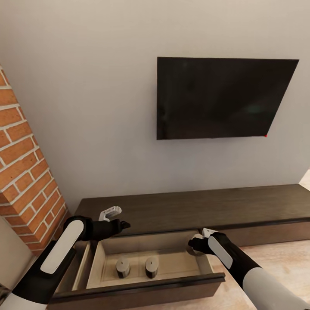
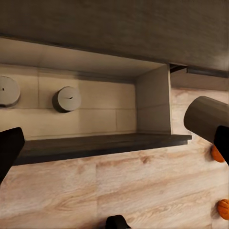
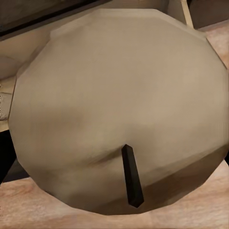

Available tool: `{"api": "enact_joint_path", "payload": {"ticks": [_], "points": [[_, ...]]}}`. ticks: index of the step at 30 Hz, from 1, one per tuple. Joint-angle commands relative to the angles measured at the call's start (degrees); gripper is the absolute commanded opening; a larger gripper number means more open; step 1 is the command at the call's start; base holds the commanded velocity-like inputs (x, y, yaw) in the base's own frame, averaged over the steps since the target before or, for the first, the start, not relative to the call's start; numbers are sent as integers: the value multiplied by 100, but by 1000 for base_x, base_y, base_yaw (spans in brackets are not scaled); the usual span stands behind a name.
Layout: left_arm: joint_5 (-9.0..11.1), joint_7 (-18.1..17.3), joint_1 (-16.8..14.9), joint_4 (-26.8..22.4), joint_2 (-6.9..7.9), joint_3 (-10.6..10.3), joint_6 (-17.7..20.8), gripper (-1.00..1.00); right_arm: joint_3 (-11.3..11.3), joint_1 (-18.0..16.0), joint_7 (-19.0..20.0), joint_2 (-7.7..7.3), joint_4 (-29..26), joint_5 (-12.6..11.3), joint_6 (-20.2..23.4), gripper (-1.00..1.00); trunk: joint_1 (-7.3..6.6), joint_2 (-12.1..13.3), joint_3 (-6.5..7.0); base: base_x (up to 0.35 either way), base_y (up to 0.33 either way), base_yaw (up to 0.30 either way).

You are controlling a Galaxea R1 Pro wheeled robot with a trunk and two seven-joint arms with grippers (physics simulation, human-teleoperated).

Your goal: Place each of the two pumpkins and all three candles from the living room inside a cabinet in the living room (use any cabinet), then make sure every cabinet is closed, and position the cauldron so it is next to a table in the living room.

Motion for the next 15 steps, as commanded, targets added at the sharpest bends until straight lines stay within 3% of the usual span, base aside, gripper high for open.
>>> {"api": "enact_joint_path", "payload": {"ticks": [1,10,15], "points": [[56,61,-5,-6,4,-9,0,100,37,-6,-55,-1,-8,-58,5,-100,1,-4,-6,57,0,0],[56,62,-5,2,4,-9,0,100,38,-6,-55,24,195,-49,4,-100,1,-4,-6,152,3,0],[56,59,-5,4,4,-10,0,100,38,-6,-55,25,211,-49,4,-100,1,-4,-6,176,109,0]]}}
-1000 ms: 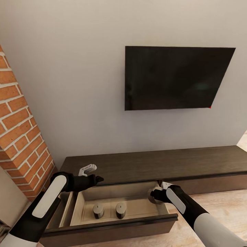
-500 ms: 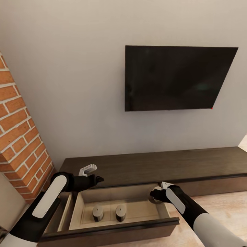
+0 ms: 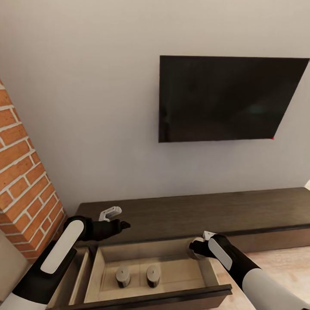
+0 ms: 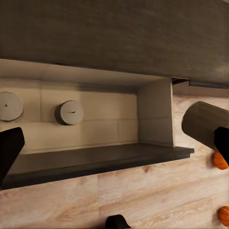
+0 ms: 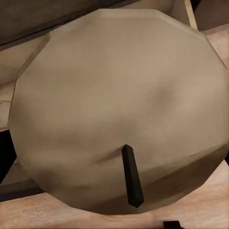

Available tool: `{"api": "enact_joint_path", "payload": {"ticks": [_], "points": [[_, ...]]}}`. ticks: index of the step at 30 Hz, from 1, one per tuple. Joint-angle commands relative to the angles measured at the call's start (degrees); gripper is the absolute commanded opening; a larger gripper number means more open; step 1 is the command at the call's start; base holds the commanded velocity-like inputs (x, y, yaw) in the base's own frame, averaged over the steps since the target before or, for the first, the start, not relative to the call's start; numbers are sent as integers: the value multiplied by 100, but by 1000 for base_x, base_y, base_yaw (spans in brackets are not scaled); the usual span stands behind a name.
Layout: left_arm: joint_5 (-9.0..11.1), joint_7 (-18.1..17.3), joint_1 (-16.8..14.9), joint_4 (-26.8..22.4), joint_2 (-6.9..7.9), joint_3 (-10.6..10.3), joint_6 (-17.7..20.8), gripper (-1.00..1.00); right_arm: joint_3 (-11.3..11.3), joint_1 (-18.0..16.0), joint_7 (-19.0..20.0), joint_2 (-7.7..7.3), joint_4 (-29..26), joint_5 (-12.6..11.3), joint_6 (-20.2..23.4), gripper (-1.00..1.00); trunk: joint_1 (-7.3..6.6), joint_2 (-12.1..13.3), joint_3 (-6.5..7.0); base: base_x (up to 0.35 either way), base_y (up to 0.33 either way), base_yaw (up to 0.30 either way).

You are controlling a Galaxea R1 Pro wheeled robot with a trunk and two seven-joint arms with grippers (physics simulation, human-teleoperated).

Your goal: Place each of the two pumpkins and all three candles from the living room inside a cabinet in the living room (use any cabinet), then make sure every cabinet is closed, and position the cauldron so it is next to a table in the living room.

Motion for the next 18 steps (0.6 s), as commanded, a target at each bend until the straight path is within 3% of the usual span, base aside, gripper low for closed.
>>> {"api": "enact_joint_path", "payload": {"ticks": [1,12,18], "points": [[58,60,-5,-4,3,-8,-1,100,38,-6,-55,-8,-12,-58,6,-100,2,-4,-6,87,61,0],[57,63,-5,2,-12,-16,-1,100,38,-6,-55,-8,-6,-58,6,-100,2,-4,-6,26,174,0],[53,61,-5,-4,-12,-17,-4,100,38,-6,-55,-8,-6,-58,6,-100,2,-4,-6,134,42,0]]}}
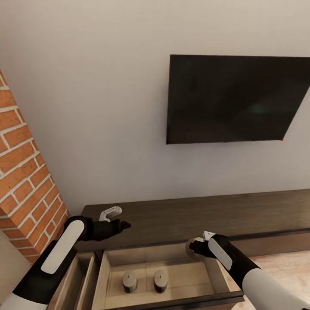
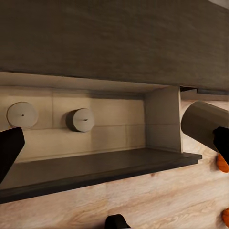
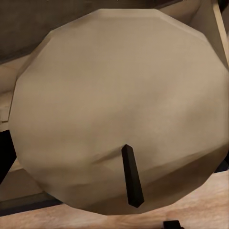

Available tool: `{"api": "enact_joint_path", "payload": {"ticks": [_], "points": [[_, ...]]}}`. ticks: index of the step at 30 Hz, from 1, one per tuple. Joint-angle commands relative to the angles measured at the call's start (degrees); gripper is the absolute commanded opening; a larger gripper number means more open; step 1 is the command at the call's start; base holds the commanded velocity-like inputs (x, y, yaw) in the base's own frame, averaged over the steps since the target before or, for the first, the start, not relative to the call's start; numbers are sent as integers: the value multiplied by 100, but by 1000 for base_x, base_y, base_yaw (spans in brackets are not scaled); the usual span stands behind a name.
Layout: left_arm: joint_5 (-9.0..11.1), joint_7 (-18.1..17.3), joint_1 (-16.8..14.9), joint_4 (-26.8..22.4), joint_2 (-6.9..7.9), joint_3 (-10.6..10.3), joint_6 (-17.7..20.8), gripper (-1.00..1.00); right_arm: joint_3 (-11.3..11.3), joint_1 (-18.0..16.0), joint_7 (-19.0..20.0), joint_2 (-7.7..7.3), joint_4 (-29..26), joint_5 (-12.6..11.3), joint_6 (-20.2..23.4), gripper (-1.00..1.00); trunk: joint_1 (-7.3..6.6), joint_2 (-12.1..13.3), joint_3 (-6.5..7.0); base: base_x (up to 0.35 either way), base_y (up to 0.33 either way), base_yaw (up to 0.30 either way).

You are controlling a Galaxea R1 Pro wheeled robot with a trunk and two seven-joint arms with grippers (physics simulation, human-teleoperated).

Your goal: Place each of the two pumpkins and all three candles from the living room inside a cabinet in the living room (use any cabinet), then make sure every cabinet is closed, and position the cauldron so it is next to a table in the living room.

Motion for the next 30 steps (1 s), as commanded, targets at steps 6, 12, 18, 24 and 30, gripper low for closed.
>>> {"api": "enact_joint_path", "payload": {"ticks": [6,12,18,24,30], "points": [[64,59,-5,-7,5,-9,2,100,39,-6,-54,-8,-14,-57,-1,-100,1,-4,-6,20,3,0],[99,59,-5,-8,11,3,1,100,38,-6,-54,2,-13,-12,-3,-100,1,-4,-6,1,0,0],[107,59,-5,-8,11,8,3,100,35,-6,-54,158,1,168,-4,-100,1,-4,-6,0,0,0],[104,59,-5,-19,11,16,-2,100,31,-6,-54,226,64,280,-4,-100,1,-4,-6,0,0,0],[106,59,-5,-24,11,17,0,100,30,-6,-54,231,78,296,-10,-100,67,-124,-60,0,0,0]]}}
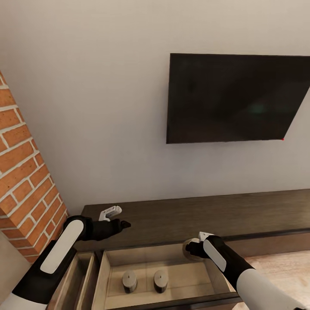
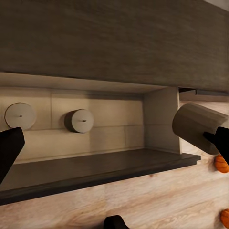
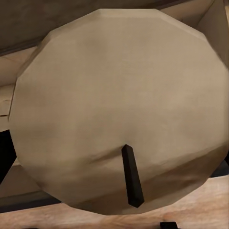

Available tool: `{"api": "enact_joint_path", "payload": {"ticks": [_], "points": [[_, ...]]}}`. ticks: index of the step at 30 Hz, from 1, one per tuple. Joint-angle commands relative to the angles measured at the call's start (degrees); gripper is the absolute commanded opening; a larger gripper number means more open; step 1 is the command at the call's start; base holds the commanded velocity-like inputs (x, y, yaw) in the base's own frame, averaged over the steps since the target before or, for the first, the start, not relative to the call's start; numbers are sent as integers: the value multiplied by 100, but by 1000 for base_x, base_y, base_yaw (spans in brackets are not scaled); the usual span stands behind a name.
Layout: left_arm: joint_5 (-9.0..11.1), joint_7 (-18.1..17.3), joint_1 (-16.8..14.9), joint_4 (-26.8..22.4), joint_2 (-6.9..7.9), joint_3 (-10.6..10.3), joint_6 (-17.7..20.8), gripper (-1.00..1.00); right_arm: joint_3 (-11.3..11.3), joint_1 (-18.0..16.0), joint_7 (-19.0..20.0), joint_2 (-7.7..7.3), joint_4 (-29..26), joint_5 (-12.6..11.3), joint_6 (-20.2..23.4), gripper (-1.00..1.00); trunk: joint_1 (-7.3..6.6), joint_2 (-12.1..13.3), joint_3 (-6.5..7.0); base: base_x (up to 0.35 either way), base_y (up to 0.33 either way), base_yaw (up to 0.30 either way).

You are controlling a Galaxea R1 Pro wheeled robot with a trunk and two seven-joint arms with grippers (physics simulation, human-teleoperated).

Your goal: Place each of the two pumpkins and all three candles from the living room inside a cabinet in the living room (use any cabinet), then make sure every cabinet is closed, and position the cauldron so it is next to a table in the living room.

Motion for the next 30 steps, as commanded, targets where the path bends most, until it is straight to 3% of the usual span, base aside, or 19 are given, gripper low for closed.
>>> {"api": "enact_joint_path", "payload": {"ticks": [1,30], "points": [[58,60,-5,-4,4,-12,-1,100,41,-6,-54,-9,-13,-57,9,-100,23,-45,-25,0,0,0],[61,60,-5,-15,-5,-17,0,100,52,-6,10,-18,-57,-22,4,-100,660,-1209,-545,0,0,0]]}}
